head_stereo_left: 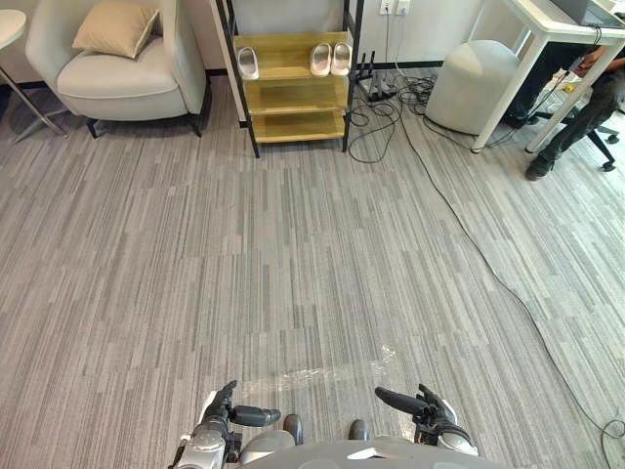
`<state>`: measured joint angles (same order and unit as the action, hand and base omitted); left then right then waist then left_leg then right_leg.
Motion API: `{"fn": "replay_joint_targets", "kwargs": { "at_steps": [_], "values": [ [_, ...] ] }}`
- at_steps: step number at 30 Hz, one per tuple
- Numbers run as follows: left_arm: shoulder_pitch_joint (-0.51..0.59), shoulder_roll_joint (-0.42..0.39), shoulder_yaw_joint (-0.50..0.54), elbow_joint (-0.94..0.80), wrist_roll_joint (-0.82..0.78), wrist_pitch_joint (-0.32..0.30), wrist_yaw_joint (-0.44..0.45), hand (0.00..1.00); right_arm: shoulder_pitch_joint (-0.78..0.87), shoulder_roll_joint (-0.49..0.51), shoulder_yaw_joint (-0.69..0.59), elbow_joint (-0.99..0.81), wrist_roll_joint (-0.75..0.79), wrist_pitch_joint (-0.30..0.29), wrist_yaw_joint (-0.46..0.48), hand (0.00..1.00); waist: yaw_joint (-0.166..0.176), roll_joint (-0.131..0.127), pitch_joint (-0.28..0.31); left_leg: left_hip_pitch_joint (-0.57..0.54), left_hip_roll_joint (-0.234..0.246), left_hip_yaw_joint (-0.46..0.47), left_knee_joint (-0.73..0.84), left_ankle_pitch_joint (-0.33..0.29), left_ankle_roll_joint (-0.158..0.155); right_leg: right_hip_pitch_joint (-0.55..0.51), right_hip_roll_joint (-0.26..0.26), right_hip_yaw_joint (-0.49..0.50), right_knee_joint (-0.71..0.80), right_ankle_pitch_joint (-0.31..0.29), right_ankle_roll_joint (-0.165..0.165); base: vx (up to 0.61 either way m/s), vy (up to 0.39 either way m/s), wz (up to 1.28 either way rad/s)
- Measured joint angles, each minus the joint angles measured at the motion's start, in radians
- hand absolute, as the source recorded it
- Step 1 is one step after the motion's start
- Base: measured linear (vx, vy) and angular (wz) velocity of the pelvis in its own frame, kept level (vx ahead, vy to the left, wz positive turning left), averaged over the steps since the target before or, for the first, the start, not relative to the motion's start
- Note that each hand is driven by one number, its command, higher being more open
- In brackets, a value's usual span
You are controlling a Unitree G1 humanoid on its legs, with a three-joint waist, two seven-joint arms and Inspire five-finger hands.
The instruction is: Organize the slippers on the shoe rack
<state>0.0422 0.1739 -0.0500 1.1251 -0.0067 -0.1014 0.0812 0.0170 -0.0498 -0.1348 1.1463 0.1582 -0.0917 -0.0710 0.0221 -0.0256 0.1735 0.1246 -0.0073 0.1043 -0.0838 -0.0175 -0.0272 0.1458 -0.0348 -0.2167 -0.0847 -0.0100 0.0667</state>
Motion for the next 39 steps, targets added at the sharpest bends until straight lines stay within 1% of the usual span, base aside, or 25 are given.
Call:
{"fn": "replay_joint_targets", "kwargs": {
  "at_steps": [13, 26, 33, 35, 37, 38, 39],
  "values": [
    [0.0, 0.0, 0.001, 0.0, -0.001, 0.0, 0.0, 1.0, 0.0, 0.0, 0.0, 0.0, 0.0, 0.0, 0.0, 1.0, 0.0, -0.001, 0.0, 0.0, -0.001, -0.005, 0.0, 0.0, 0.0, 0.0, -0.001, -0.002, 0.0, 0.001, 0.002, -0.02, -0.006, 0.0],
    [0.004, -0.004, 0.028, 0.0, -0.002, 0.0, -0.001, 1.0, 0.0, 0.002, 0.0, 0.0, -0.001, 0.0, 0.0, 1.0, 0.0, -0.004, 0.002, 0.006, -0.002, -0.006, 0.001, 0.0, -0.002, 0.007, -0.002, -0.004, 0.0, 0.001, 0.003, 0.0, 0.0, 0.0],
    [0.005, -0.003, 0.029, 0.0, -0.002, 0.001, -0.001, 1.0, -0.005, -0.001, 0.028, -0.001, 0.0, 0.0, 0.0, 1.0, 0.003, -0.007, 0.003, -0.01, -0.001, 0.012, 0.001, -0.003, -0.001, -0.018, -0.002, 0.007, 0.0, 0.001, 0.003, 0.0, -0.002, -0.05],
    [0.002, 0.002, 0.036, -0.002, -0.003, 0.001, -0.001, 1.0, -0.013, 0.0, 0.04, -0.002, 0.0, 0.0, 0.0, 1.0, 0.009, -0.016, 0.005, -0.06, -0.001, 0.023, 0.063, -0.038, 0.009, -0.04, -0.005, 0.02, 0.001, 0.001, 0.003, 0.01, 0.002, -0.14],
    [0.003, 0.004, 0.036, -0.001, -0.005, 0.002, -0.001, 1.0, -0.014, 0.0, 0.04, -0.003, 0.0, 0.0, 0.0, 1.0, 0.013, -0.017, 0.007, -0.08, 0.0, 0.028, 0.102, -0.064, 0.016, -0.044, -0.008, 0.024, 0.001, 0.001, 0.003, 0.05, 0.014, -0.1],
    [0.003, 0.003, 0.036, -0.002, -0.006, 0.002, -0.001, 1.0, -0.015, 0.0, 0.039, -0.003, 0.0, 0.0, 0.0, 1.0, 0.015, -0.015, 0.008, -0.093, 0.001, 0.031, 0.134, -0.087, 0.025, -0.047, -0.01, 0.026, 0.011, -0.007, 0.007, 0.06, 0.036, -0.08],
    [0.001, 0.001, 0.036, -0.004, -0.007, 0.001, -0.001, 1.0, -0.02, -0.006, 0.039, -0.004, 0.001, 0.0, 0.0, 1.0, 0.019, -0.007, 0.012, -0.113, 0.005, 0.034, 0.176, -0.116, 0.029, -0.077, -0.016, 0.029, 0.073, -0.043, 0.014, 0.06, 0.045, -0.08]
  ]
}}
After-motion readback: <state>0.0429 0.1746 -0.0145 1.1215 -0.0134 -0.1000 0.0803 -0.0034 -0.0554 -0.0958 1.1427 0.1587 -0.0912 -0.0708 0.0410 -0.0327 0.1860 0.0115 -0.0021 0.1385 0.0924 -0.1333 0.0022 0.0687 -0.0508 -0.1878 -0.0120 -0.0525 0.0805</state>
